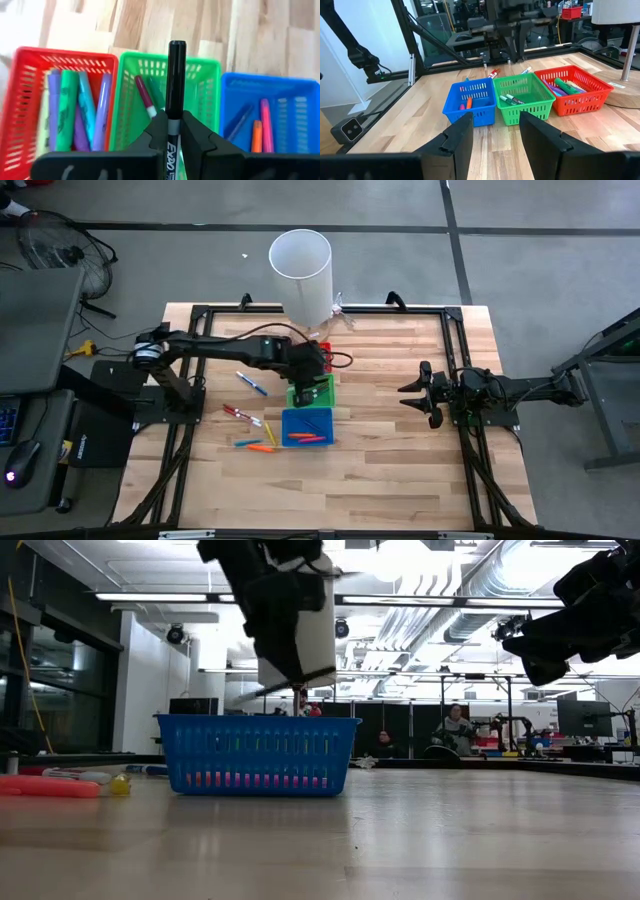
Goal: Pick & Place Markers
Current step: Put the white and black marker pen into the green bin
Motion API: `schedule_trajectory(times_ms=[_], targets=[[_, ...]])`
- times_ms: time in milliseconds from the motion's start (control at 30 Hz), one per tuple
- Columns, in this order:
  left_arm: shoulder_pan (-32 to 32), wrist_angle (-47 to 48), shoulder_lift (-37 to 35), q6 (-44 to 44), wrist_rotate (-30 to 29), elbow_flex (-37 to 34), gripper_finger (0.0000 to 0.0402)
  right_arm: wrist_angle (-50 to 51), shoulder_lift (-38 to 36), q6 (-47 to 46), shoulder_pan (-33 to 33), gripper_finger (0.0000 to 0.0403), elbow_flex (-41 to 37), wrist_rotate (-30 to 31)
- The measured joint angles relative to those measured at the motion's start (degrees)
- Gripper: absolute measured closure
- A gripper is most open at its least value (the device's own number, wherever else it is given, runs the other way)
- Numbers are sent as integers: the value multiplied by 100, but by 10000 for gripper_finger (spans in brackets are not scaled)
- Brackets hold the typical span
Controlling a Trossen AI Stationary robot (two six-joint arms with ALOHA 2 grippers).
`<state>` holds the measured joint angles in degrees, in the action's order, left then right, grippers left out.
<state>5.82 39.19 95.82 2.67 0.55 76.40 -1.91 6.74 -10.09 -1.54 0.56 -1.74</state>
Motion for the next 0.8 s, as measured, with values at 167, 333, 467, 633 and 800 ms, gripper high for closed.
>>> schedule_trajectory(times_ms=[167, 333, 467, 633, 800], targets=[[7, -16, 412, 331, -1, 205, 380, 0, 0, 0, 0, 253, 0, 0], [15, 25, 563, 723, -1, 201, 380, 0, 0, -6, 0, 253, 0, 0], [15, 43, 580, 955, -93, 193, 373, 0, -1, -2, 0, 253, 0, 0], [15, 40, 721, 1094, -141, 203, 363, -2, 0, -4, 0, 253, 0, 0], [15, 106, 765, 1096, -118, 201, 367, -2, 0, -5, 0, 253, 0, 0]])
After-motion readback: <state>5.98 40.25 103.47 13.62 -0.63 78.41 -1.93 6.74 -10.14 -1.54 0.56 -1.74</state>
